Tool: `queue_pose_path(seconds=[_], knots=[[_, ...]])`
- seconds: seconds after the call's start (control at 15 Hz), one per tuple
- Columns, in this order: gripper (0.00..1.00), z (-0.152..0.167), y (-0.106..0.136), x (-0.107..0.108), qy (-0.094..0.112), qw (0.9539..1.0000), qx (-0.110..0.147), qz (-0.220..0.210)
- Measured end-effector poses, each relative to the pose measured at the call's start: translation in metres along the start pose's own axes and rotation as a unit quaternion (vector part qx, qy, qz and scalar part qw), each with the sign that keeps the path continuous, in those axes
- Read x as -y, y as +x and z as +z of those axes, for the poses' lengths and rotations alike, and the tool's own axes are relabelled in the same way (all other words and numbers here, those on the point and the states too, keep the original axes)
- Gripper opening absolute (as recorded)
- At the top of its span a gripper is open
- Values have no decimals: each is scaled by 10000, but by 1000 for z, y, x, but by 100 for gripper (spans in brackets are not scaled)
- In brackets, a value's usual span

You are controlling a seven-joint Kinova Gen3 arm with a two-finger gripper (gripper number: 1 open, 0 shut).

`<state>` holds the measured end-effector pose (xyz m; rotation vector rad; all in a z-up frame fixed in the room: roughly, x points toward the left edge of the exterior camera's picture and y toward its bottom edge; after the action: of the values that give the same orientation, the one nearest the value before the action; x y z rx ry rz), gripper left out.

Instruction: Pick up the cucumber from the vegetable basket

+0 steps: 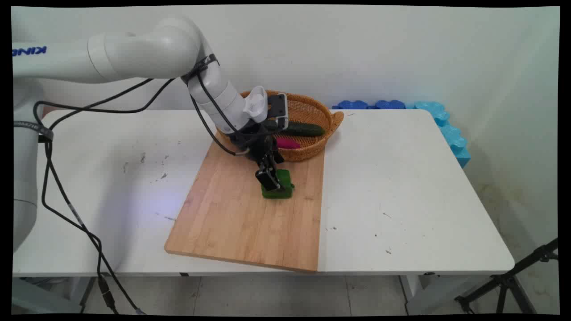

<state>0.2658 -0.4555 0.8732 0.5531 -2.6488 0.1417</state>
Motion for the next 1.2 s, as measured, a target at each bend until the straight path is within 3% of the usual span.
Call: queue_pose_path(seconds=[0.4, 0.67, 1.2], knots=[[100, -11, 12, -4, -31, 9999, -165, 19], [100, -42, 27, -1, 24, 9994, -355, 5], [100, -127, 36, 46, 450, 9979, -457, 88]])
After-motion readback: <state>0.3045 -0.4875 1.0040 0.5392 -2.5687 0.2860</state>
